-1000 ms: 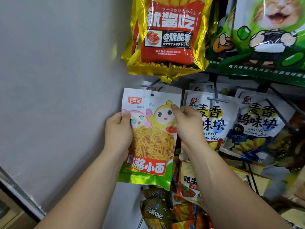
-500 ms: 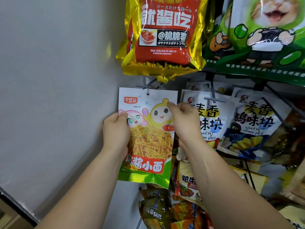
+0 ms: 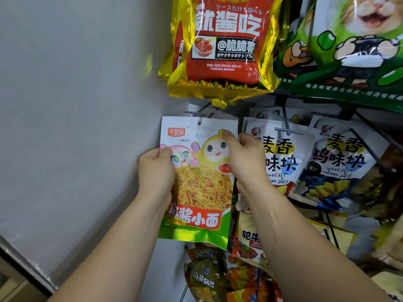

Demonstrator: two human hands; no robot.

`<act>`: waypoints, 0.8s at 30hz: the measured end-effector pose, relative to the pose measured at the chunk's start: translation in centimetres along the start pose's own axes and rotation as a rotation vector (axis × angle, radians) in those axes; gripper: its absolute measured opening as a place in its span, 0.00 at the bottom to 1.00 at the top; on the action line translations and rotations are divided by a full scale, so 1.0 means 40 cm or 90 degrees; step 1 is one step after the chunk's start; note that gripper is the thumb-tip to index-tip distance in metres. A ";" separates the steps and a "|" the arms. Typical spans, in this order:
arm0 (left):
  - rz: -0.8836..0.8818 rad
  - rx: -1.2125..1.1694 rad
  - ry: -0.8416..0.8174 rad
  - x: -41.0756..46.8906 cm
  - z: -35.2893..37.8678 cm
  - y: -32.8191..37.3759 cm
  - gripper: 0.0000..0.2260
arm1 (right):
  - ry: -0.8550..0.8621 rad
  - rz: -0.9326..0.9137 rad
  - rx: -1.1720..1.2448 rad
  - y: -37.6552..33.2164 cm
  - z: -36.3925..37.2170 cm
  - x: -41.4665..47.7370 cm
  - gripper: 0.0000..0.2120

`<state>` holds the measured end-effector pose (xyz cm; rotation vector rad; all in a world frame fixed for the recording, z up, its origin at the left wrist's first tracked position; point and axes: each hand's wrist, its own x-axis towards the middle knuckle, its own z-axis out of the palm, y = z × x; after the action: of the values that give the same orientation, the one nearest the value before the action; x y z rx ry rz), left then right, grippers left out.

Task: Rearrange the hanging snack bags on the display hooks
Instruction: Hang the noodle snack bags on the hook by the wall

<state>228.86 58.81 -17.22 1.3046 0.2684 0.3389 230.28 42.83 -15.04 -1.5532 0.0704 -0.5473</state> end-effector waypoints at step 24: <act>0.090 0.197 0.006 -0.015 -0.043 -0.126 0.14 | 0.053 -0.059 -0.154 0.081 0.050 0.081 0.24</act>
<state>228.14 58.96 -22.52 1.6322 0.2428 0.4353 234.82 43.21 -17.11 -1.7751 0.1331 -0.6961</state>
